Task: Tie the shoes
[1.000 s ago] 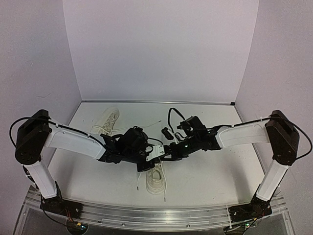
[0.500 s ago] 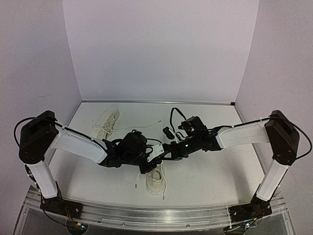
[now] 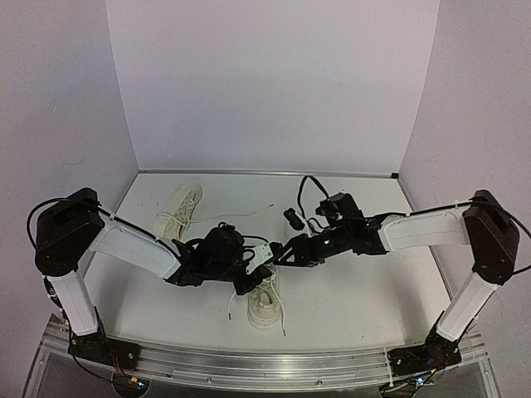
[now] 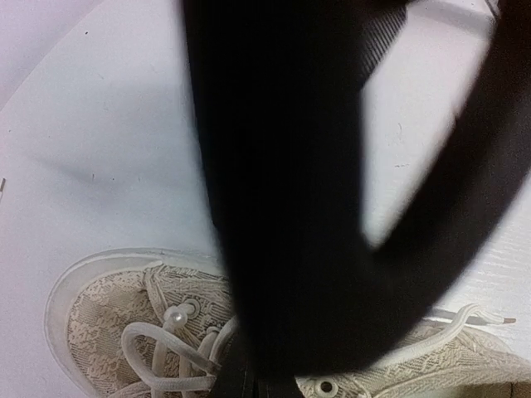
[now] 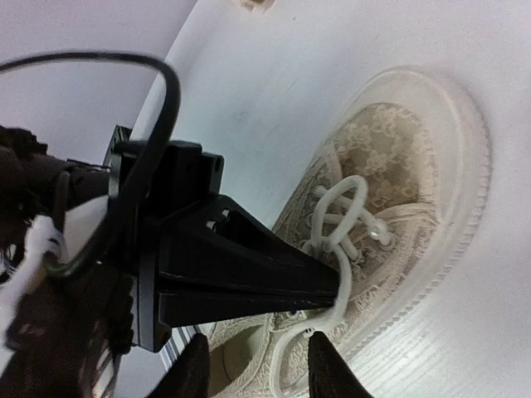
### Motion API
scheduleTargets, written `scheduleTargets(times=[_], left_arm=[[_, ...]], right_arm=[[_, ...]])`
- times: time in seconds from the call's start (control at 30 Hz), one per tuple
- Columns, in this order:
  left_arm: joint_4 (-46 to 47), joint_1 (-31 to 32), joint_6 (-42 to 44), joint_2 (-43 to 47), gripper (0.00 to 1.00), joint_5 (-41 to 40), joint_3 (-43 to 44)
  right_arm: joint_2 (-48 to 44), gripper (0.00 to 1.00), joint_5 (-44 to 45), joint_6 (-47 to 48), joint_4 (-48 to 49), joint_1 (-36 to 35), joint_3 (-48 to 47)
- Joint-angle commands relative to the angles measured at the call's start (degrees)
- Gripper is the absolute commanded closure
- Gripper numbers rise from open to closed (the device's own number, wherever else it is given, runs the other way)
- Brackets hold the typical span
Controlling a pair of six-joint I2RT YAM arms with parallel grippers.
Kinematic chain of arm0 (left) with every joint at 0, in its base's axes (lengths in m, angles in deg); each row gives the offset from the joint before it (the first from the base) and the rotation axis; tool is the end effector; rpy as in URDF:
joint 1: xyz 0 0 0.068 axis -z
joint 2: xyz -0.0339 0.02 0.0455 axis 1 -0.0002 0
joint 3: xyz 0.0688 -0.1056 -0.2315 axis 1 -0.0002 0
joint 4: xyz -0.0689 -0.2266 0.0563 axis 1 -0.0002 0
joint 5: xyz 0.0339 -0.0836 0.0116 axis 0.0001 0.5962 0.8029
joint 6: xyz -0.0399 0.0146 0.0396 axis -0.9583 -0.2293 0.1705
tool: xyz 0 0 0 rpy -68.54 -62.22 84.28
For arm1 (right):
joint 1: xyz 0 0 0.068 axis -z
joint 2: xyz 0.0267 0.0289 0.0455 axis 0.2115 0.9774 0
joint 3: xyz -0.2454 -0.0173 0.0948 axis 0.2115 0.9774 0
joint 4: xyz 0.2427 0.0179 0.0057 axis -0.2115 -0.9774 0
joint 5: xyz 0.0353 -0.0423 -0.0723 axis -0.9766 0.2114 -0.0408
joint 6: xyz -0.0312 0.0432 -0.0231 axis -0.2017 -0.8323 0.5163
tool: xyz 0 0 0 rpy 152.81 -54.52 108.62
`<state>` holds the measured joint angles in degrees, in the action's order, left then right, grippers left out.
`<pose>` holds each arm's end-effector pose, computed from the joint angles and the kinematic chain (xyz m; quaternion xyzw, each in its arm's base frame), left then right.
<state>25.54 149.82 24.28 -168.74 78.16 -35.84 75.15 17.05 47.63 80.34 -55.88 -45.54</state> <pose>0.1754 -0.3086 0.1484 0.5549 0.6946 -0.2084 0.4077 0.2273 0.2554 0.1926 -0.2785 0.8039 0.5020 0.1554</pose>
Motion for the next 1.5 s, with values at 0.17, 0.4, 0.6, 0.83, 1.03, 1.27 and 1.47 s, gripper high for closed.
scheduleTargets(times=[0.17, 0.4, 0.6, 0.83, 1.03, 1.27, 1.47], left_arm=[[1.2, -0.5, 0.6, -0.3, 1.00, 0.0, -0.5], [1.3, -0.4, 1.2, -0.1, 1.00, 0.8, -0.1], [0.8, -0.4, 1.9, -0.1, 1.00, 0.9, 0.5], [0.6, -0.4, 2.3, -0.1, 1.00, 1.0, 0.2], [0.6, -0.4, 2.7, -0.1, 1.00, 1.3, 0.1], [0.3, -0.4, 3.4, -0.1, 1.00, 1.3, 0.4], [0.2, -0.4, 3.4, 0.1, 1.00, 1.4, 0.5]], right_arm=[[-1.8, 0.66, 2.7, 1.8, -2.1, 4.1, -0.3], [3.9, 0.82, 4.0, 1.9, -2.4, 2.8, -1.1], [7.8, 0.85, 4.6, 2.2, -2.7, 0.8, -3.0], [9.4, 0.86, 4.1, 2.2, -2.6, -0.3, -4.9], [9.3, 0.86, 3.1, 1.7, -2.3, -0.5, -5.7], [8.3, 0.84, 1.6, 1.0, -2.0, -0.9, -5.7], [9.0, 0.81, 1.0, 0.3, -1.1, -1.7, -5.5]])
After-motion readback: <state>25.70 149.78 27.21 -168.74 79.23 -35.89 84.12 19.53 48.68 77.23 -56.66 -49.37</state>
